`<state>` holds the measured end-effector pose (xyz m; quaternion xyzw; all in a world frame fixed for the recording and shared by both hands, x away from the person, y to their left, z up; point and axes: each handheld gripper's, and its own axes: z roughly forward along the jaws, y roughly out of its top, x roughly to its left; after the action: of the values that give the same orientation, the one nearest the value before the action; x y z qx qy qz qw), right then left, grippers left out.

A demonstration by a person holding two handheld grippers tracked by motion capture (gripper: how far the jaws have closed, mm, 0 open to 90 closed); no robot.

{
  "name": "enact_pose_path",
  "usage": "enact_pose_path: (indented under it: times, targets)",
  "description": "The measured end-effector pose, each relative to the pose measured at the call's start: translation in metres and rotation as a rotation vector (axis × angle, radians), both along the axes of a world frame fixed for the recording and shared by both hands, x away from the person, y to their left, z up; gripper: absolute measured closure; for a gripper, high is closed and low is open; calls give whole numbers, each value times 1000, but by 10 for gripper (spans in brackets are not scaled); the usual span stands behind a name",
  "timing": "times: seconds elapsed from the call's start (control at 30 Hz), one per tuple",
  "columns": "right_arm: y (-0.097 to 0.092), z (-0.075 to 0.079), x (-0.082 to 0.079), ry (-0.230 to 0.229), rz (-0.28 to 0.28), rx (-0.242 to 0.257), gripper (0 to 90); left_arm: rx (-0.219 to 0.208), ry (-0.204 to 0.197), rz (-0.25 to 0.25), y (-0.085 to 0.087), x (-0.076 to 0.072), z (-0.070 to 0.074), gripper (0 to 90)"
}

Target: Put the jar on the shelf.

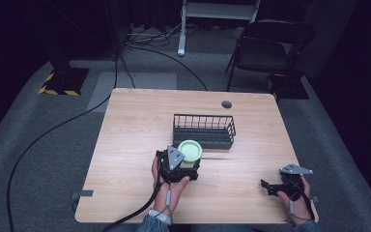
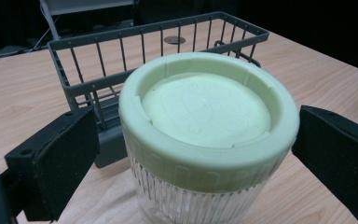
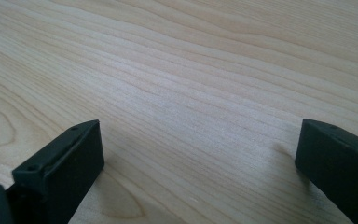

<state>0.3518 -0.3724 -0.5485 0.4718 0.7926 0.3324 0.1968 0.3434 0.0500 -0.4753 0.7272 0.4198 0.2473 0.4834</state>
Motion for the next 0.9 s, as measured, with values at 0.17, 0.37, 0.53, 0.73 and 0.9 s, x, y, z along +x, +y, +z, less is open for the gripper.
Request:
enact_pose_path:
  times: [0.17, 0.37, 0.53, 0.73, 0.9]
  targets:
    - [0, 0, 0, 0, 1, 0, 8, -9, 13, 1, -6, 2, -6, 5]
    - [0, 0, 0, 0, 1, 0, 8, -6, 22, 5, -9, 7, -12, 6]
    - [0, 0, 0, 0, 1, 0, 8, 3, 36, 10, -12, 9, -17, 7]
    - [0, 0, 0, 0, 4, 0, 8, -1, 62, 7, -15, 12, -23, 6]
    - [0, 0, 0, 0, 4, 0, 8, 1, 82, 17, -15, 14, -26, 9]
